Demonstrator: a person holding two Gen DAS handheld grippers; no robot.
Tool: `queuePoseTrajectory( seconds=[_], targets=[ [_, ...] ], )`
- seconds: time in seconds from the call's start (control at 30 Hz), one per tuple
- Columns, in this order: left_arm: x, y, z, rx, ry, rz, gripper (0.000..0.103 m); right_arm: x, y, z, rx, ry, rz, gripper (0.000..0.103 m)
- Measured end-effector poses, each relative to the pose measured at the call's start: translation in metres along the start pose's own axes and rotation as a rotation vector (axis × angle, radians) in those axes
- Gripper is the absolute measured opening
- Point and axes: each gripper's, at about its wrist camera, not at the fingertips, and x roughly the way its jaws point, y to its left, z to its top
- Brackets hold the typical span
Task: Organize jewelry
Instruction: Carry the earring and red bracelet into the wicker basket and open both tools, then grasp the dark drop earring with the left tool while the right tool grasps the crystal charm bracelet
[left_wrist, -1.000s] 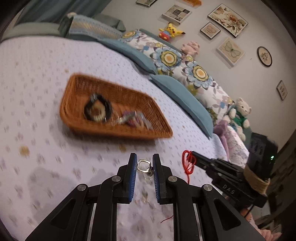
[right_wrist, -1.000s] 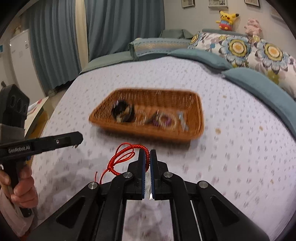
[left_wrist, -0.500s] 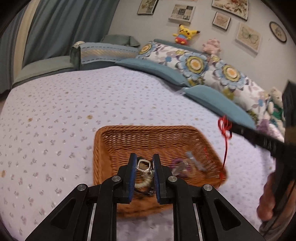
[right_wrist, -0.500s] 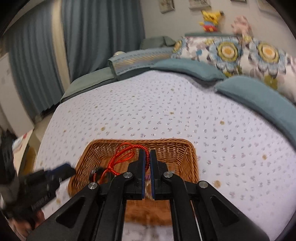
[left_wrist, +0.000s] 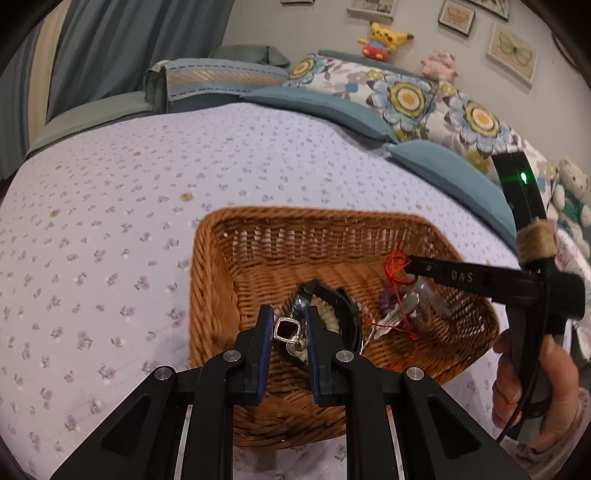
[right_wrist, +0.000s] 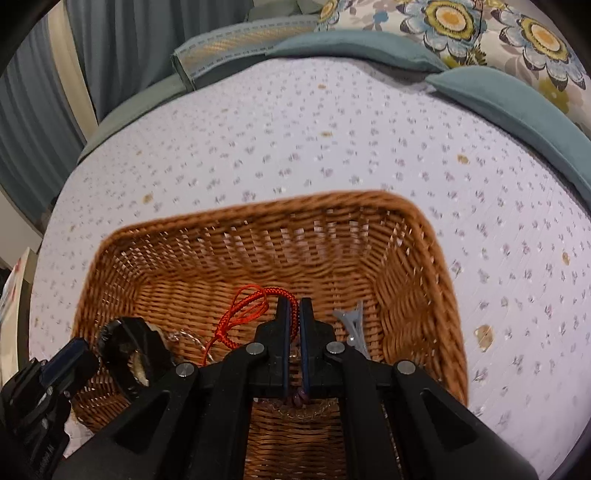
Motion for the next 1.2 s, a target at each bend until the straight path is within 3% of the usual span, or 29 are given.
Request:
queuePoseTrajectory(
  seconds=[0.13,0.23,0.27,0.37,0.4,0.77,0.97,1.2],
  targets=[
    [0.002,-0.010,-0.004,0.044,0.007,0.035,0.018,0.001,-0.004,-0.004,0.005,0.009,-0.004,0.009],
    [0.000,-0.018,-0.005,0.082,0.000,0.038,0.019,-0.003,-0.006,-0.005,0.010,0.006,0.009,0.031],
    [-0.002,-0.020,-0.005,0.086,-0.002,0.028,0.024,-0.006,-0.007,-0.007,0.012,0.001,0.007,0.036],
    [-0.007,-0.021,-0.005,0.075,-0.020,0.022,0.063,-0.015,-0.010,-0.009,0.002,-0.013,0.004,0.036],
    [-0.012,-0.020,-0.005,0.065,-0.043,0.030,0.065,-0.019,-0.011,-0.010,0.000,-0.016,0.005,0.036],
    [-0.094,-0.050,-0.007,0.131,-0.179,-0.038,0.065,-0.128,-0.030,-0.065,-0.043,-0.131,0.039,0.036],
    [-0.128,-0.080,-0.036,0.177,-0.163,-0.059,0.065,-0.168,-0.026,-0.105,-0.076,-0.147,0.087,0.036],
    [-0.124,-0.088,-0.086,0.132,-0.071,-0.089,0.065,-0.164,-0.021,-0.142,-0.082,-0.195,0.100,0.036]
  ],
)
